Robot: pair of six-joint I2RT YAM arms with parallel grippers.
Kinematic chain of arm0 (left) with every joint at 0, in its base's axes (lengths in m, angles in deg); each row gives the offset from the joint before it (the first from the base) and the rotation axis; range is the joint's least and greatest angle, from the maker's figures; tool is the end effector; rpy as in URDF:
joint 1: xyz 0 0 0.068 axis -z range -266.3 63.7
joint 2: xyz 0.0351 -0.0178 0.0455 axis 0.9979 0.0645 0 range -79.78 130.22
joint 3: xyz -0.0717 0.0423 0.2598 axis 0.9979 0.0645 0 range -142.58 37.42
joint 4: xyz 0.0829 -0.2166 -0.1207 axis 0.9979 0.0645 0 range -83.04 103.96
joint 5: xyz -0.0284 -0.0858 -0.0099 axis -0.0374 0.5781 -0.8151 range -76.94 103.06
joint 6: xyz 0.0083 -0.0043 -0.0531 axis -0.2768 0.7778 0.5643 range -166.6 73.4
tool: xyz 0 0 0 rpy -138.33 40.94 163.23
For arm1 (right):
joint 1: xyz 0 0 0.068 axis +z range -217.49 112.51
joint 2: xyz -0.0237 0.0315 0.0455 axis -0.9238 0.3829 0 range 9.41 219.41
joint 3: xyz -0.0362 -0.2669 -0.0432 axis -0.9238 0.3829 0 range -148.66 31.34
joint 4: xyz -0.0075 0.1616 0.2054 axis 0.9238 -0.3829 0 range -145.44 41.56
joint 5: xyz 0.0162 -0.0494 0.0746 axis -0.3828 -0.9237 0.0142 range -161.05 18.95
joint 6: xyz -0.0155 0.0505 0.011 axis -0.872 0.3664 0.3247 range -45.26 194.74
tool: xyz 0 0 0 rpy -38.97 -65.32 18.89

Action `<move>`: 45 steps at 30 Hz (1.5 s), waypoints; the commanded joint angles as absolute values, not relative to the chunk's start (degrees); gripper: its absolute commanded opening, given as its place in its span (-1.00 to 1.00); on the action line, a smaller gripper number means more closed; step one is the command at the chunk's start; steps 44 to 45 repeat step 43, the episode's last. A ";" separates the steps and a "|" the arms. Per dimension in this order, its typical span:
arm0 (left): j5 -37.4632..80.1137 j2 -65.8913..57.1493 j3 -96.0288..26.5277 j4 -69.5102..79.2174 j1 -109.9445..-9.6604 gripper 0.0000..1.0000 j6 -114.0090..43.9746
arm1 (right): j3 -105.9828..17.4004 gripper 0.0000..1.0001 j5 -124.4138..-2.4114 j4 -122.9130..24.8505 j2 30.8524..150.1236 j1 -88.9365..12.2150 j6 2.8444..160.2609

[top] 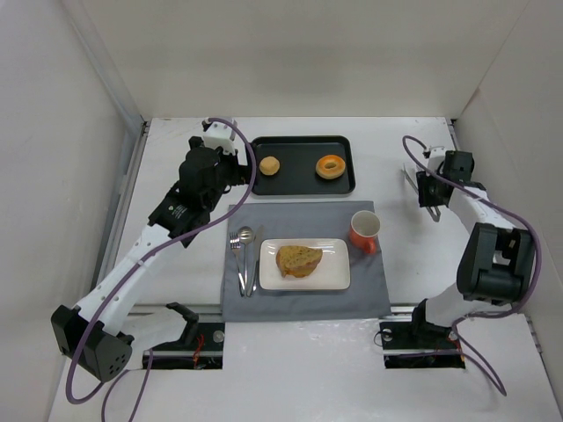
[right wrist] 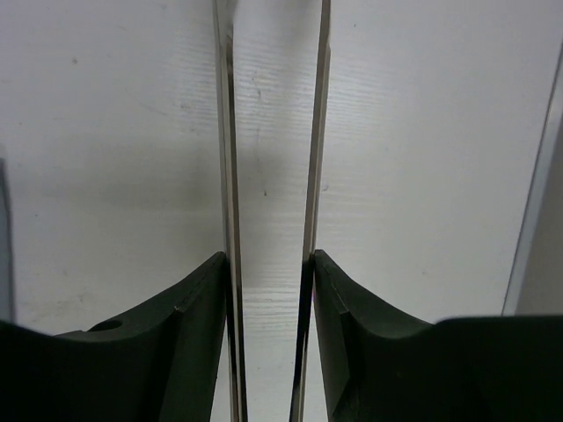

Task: Place the bread

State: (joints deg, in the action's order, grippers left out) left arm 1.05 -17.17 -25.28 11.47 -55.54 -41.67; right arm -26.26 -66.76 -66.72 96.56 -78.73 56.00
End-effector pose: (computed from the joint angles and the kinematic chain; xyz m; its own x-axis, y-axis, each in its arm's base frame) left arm 0.2203 -0.1226 0.3999 -0.0936 -0.0420 -0.9947 0.3150 0.9465 -0.0696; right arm 0.3174 -0.0603 0.2273 -0.7350 -0.1805 -0.6536 -0.0960 0.9819 -0.1631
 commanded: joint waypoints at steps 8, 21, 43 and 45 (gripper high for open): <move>1.55 -17.99 -25.60 8.72 -55.54 0.93 -42.20 | -34.83 0.04 -61.91 -73.03 107.04 -82.78 54.52; 1.55 -17.99 -25.60 8.72 -55.54 0.93 -42.20 | -37.13 0.66 -59.45 -77.97 111.54 -84.98 50.66; 1.55 -18.52 -25.60 8.72 -55.54 0.99 -42.20 | -24.64 0.98 -60.51 -60.82 63.90 -85.51 72.37; 1.55 -18.52 -25.60 8.72 -55.54 0.99 -42.20 | -24.64 0.98 -60.51 -60.82 63.90 -85.51 72.37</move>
